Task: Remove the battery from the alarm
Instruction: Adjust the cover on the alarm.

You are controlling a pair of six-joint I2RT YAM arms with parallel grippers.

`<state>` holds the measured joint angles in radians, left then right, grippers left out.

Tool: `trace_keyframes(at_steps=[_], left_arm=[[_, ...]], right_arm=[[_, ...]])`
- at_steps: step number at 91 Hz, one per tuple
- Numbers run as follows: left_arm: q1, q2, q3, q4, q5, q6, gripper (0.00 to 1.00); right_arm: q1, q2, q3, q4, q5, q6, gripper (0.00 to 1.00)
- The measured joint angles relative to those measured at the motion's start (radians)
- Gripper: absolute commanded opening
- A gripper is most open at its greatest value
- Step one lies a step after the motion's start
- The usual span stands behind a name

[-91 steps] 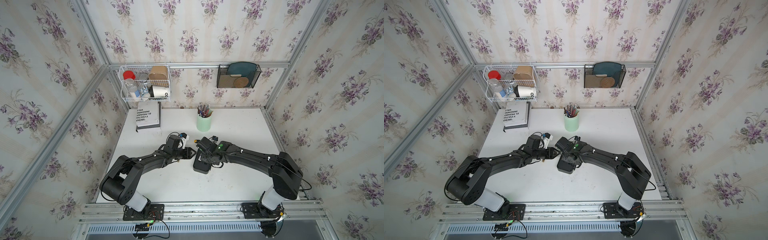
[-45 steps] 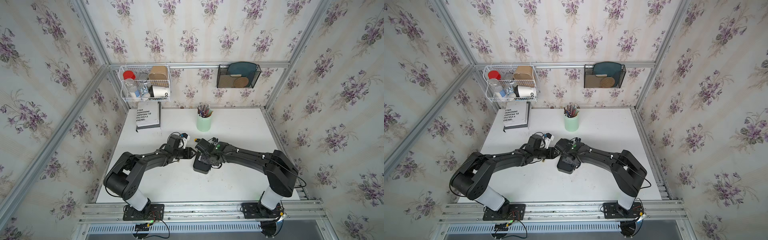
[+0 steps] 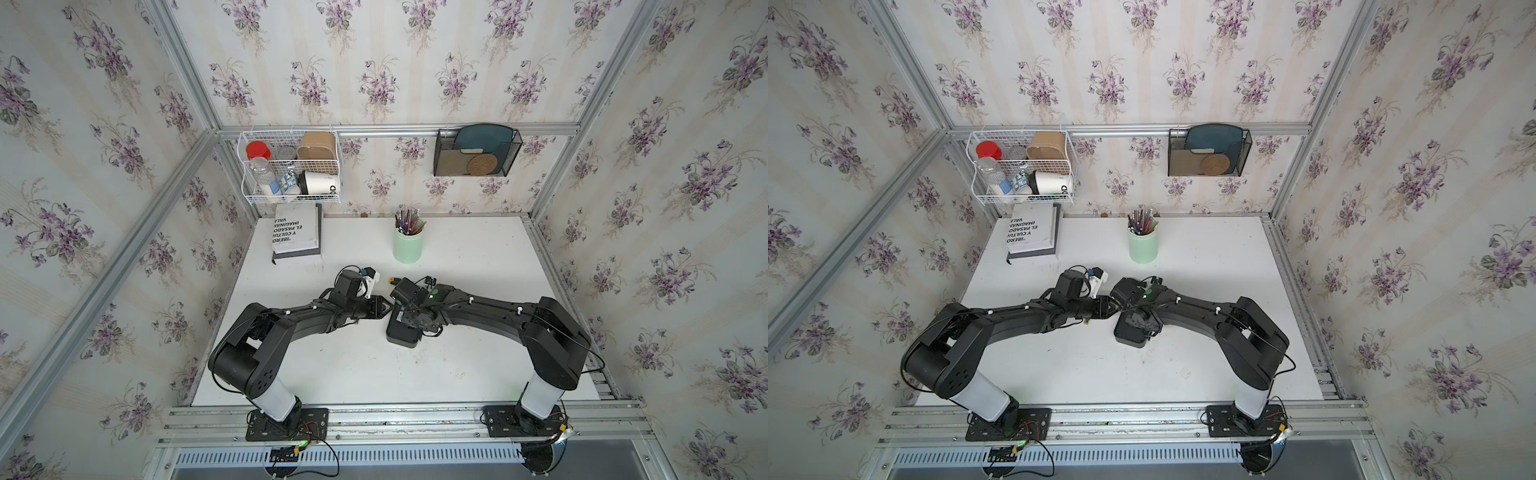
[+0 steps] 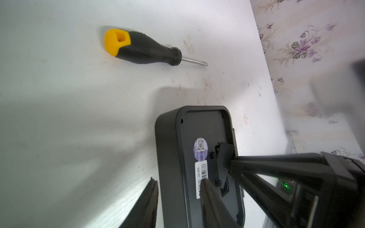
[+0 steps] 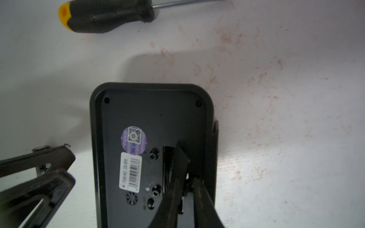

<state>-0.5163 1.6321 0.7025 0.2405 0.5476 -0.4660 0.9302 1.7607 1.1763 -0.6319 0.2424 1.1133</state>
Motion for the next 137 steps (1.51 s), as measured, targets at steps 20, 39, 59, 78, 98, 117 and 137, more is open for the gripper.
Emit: trace_keyframes(at_steps=[20,39,59,78,98,117,137], left_arm=[[0.000,0.007,0.000,0.000,0.000,0.000,0.39],[0.001,0.012,0.002,0.000,0.000,0.000,0.40],[0.002,0.014,0.003,0.000,0.000,0.000,0.39],[0.005,0.012,0.003,0.000,0.000,0.000,0.39],[0.005,0.009,-0.003,0.002,0.004,0.000,0.39],[0.005,0.014,-0.005,0.009,0.022,0.002,0.39],[0.003,0.041,0.000,0.011,0.043,0.005,0.38]], right_arm=[[-0.004,0.011,0.000,0.005,0.000,-0.015,0.16],[-0.006,0.012,0.004,0.006,0.003,-0.021,0.05],[-0.009,0.003,0.004,-0.001,0.004,-0.022,0.03],[-0.026,-0.034,0.004,-0.002,0.003,-0.022,0.00],[-0.060,-0.102,-0.018,0.013,-0.033,-0.053,0.00],[-0.143,-0.200,-0.148,0.100,-0.182,-0.094,0.00],[-0.151,-0.187,-0.154,0.171,-0.285,-0.175,0.00]])
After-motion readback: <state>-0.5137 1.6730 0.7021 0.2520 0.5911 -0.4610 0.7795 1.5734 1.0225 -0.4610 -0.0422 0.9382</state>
